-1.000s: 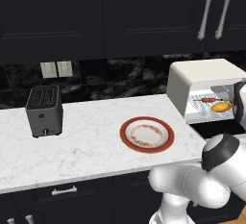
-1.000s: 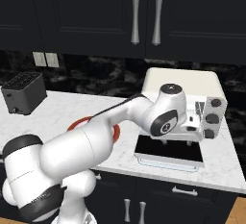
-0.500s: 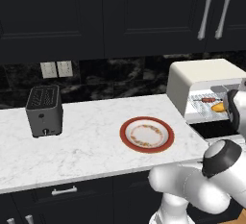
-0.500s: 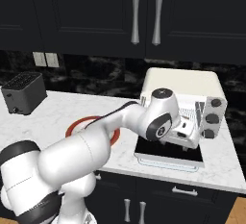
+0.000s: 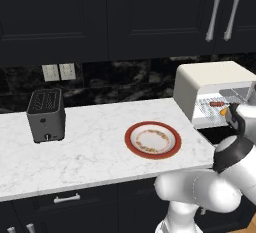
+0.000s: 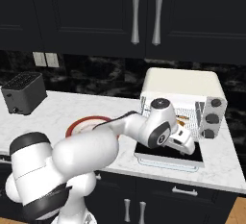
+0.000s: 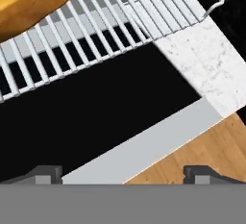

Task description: Pick up the kebab skewer and baguette bread, and place them inside the toaster oven. Close the toaster oven door and start by setting the timer.

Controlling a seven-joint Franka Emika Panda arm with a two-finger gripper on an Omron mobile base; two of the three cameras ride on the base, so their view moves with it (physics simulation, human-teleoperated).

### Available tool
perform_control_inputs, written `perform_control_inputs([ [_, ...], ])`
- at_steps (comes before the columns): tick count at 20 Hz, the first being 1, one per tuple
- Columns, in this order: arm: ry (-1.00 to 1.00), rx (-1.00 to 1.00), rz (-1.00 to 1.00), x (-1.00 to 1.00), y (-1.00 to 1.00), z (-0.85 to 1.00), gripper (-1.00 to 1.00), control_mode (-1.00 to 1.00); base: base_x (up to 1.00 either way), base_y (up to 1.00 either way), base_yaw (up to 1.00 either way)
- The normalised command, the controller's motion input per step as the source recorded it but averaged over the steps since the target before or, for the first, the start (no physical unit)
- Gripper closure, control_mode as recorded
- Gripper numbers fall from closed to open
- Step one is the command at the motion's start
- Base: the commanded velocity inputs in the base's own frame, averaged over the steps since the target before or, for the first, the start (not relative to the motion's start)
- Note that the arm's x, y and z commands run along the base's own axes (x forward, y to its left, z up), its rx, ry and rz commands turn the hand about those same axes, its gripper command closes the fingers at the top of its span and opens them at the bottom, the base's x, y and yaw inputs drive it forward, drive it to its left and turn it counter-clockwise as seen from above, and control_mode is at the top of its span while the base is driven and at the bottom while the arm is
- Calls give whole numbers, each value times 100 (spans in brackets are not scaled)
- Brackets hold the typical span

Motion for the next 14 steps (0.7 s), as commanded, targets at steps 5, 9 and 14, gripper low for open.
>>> perform_control_inputs([
  [5, -2, 0, -7, 14, -13, -38, -100, -100, 0, 0, 0],
  [9, -4, 0, -7, 35, -14, -31, -100, -100, 0, 0, 0],
  [14, -4, 0, -11, 40, -30, -9, -100, -100, 0, 0, 0],
])
